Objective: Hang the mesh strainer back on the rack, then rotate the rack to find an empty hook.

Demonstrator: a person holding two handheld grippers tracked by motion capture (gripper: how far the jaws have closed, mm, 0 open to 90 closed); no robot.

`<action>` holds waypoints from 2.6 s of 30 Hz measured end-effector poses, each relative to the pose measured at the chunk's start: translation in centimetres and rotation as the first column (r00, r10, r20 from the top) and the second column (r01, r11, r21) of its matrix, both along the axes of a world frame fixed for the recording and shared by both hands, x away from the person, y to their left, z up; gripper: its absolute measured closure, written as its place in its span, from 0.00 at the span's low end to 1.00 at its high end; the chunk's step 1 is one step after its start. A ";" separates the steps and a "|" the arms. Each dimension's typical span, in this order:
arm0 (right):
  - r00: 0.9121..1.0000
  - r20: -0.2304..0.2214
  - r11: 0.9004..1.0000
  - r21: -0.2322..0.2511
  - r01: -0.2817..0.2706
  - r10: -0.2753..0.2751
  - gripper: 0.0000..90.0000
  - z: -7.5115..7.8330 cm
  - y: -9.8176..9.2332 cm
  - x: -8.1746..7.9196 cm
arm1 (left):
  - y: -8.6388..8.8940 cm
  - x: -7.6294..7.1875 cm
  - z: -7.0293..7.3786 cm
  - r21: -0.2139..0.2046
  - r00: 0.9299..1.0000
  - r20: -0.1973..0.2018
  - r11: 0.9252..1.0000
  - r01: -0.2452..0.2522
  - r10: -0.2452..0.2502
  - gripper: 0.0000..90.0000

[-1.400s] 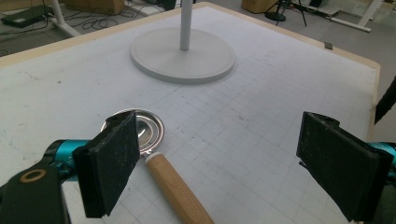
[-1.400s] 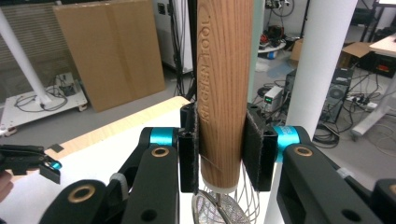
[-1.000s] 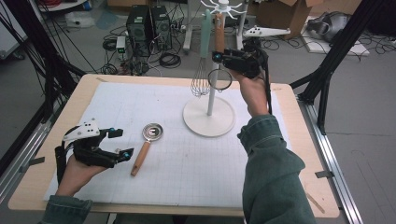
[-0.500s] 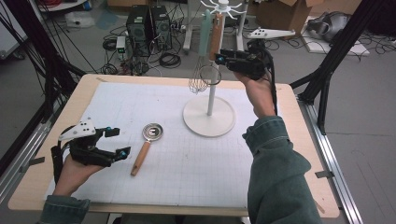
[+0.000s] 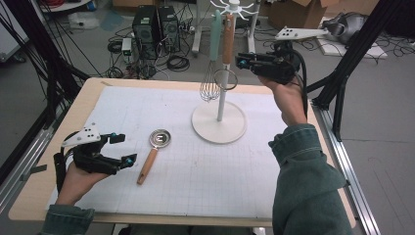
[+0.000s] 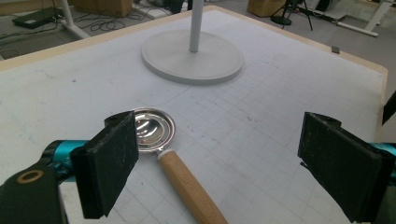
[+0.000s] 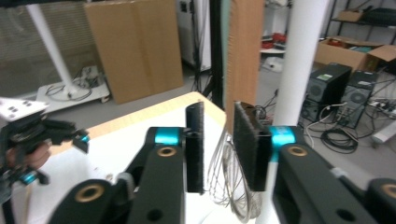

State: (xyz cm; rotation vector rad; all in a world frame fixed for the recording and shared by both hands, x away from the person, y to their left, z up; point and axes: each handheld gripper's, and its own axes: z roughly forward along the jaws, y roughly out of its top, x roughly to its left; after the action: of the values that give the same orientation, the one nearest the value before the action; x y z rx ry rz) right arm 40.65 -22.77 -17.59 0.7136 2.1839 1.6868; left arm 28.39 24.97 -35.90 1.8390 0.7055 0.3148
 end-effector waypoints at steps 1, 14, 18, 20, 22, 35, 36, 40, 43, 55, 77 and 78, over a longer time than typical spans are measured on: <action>1.000 0.000 1.000 -0.008 -0.006 0.006 0.86 0.2 0.0 -0.1 | 0.0 0.0 0.0 0.001 1.000 0.000 1.000 0.000 0.000 0.14; 0.998 -0.022 0.998 0.012 -0.065 0.065 0.99 2.4 -0.6 0.4 | 0.1 0.0 0.1 0.001 1.000 0.008 1.000 0.001 -0.001 0.14; 0.997 -0.015 0.996 0.040 -0.078 0.079 0.99 3.4 -0.8 0.7 | 0.2 0.0 0.1 0.000 1.000 0.008 1.000 0.000 0.000 0.14; 0.997 -0.010 0.996 0.039 -0.081 0.081 0.99 4.2 -0.9 0.8 | 0.2 0.0 0.1 -0.001 1.000 0.008 1.000 0.002 -0.002 0.14; 0.996 0.002 0.995 0.045 -0.088 0.088 0.99 5.0 -1.0 0.8 | 0.2 0.0 0.1 -0.001 1.000 0.009 1.000 0.005 -0.005 0.14; 0.994 0.007 0.993 0.036 -0.109 0.109 0.99 5.7 -1.1 0.9 | 0.1 0.0 0.1 0.000 1.000 0.009 1.000 0.004 -0.004 0.14; 0.994 0.002 0.993 0.037 -0.109 0.109 0.99 5.5 -1.2 1.0 | 0.1 0.0 0.1 0.000 1.000 0.009 1.000 0.005 -0.005 0.14; 0.995 -0.005 0.994 0.052 -0.101 0.101 1.00 4.8 -1.5 1.4 | 0.0 0.0 0.1 0.005 1.000 0.008 1.000 0.009 -0.009 0.14; 0.995 -0.005 0.994 0.043 -0.096 0.096 1.00 5.0 -1.5 1.6 | -0.1 0.1 0.0 0.000 1.000 0.004 1.000 0.010 -0.010 0.14; 0.999 0.016 0.998 0.045 -0.043 0.042 1.00 6.5 -2.5 2.9 | -0.2 0.0 0.1 0.002 1.000 0.006 1.000 0.023 -0.023 0.14; 0.998 0.023 0.997 0.043 -0.057 0.056 1.00 6.9 -0.7 3.5 | -0.2 0.0 0.1 -0.002 1.000 0.005 1.000 0.019 -0.019 0.14; 0.998 0.023 0.998 0.039 -0.057 0.056 1.00 6.9 -0.5 3.5 | -0.1 0.0 0.1 -0.001 1.000 0.007 1.000 0.021 -0.021 0.14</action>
State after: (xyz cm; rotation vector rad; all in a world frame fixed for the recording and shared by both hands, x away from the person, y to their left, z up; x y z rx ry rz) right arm 44.11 -23.32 -10.73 0.6460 2.1801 1.7618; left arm 28.39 24.83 -35.78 1.8427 0.6803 0.3073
